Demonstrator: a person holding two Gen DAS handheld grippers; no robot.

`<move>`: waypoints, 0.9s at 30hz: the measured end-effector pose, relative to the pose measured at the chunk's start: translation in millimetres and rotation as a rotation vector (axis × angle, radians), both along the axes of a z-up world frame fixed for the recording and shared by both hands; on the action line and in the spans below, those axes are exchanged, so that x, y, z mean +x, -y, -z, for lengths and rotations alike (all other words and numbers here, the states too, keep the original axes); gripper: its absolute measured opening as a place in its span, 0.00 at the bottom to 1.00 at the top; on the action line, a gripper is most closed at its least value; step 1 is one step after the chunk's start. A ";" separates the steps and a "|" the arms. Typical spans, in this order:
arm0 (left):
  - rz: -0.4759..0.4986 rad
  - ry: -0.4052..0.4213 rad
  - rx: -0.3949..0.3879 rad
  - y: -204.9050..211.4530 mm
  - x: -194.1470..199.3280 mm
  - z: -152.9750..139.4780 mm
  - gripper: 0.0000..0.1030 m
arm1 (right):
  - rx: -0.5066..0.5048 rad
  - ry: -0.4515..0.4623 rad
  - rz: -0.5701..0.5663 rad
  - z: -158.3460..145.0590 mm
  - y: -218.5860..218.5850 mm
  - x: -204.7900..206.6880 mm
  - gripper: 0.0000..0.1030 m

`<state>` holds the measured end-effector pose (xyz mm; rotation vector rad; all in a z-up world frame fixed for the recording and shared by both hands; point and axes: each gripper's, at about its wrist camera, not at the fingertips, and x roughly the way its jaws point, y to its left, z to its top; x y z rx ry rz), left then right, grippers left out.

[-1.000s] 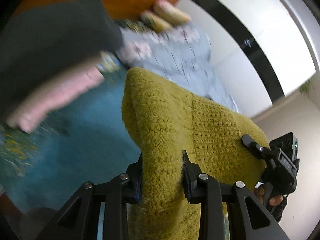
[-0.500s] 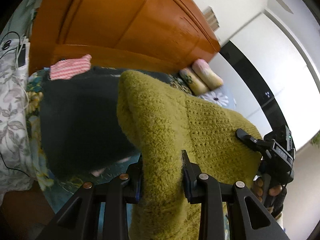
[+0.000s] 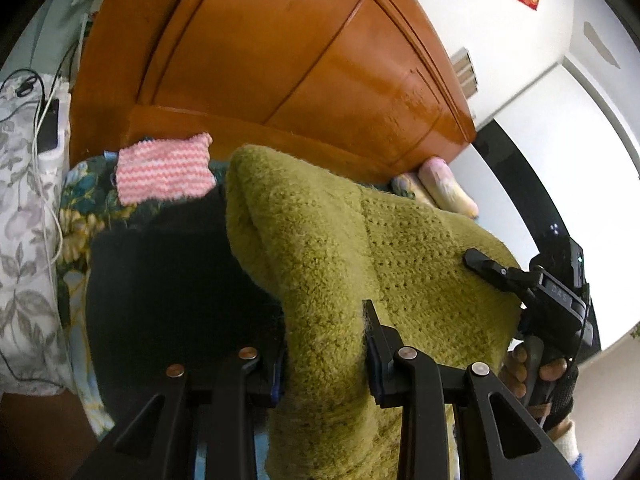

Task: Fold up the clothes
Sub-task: 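Lift the folded sweater with both grippers and carry it toward the clothes stack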

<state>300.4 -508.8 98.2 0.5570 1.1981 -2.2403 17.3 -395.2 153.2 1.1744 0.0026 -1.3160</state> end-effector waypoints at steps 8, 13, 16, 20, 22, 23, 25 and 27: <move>-0.084 0.037 -0.056 19.0 -15.6 22.5 0.32 | 0.018 -0.053 -0.093 15.0 71.2 -11.3 0.42; -0.102 0.055 -0.003 31.5 -11.7 52.4 0.32 | 0.091 -0.063 -0.072 55.2 85.1 -16.1 0.43; -0.084 0.058 -0.007 30.6 -13.7 52.1 0.33 | 0.090 -0.017 -0.023 70.0 80.6 -29.4 0.51; -0.072 0.069 0.007 30.0 -16.5 45.5 0.39 | 0.034 0.027 0.086 65.9 61.4 -49.6 0.56; -0.067 0.088 0.012 30.1 -16.2 41.7 0.47 | 0.015 0.028 0.144 57.5 48.4 -56.8 0.56; -0.066 0.098 0.003 28.1 -15.0 38.2 0.52 | 0.007 0.025 0.173 52.8 41.5 -59.9 0.56; -0.080 0.122 -0.044 23.7 -9.7 27.9 0.59 | 0.001 -0.005 0.214 42.5 30.8 -60.9 0.56; -0.104 0.150 -0.115 18.6 -5.3 13.6 0.62 | 0.016 -0.088 0.236 28.7 24.1 -56.7 0.57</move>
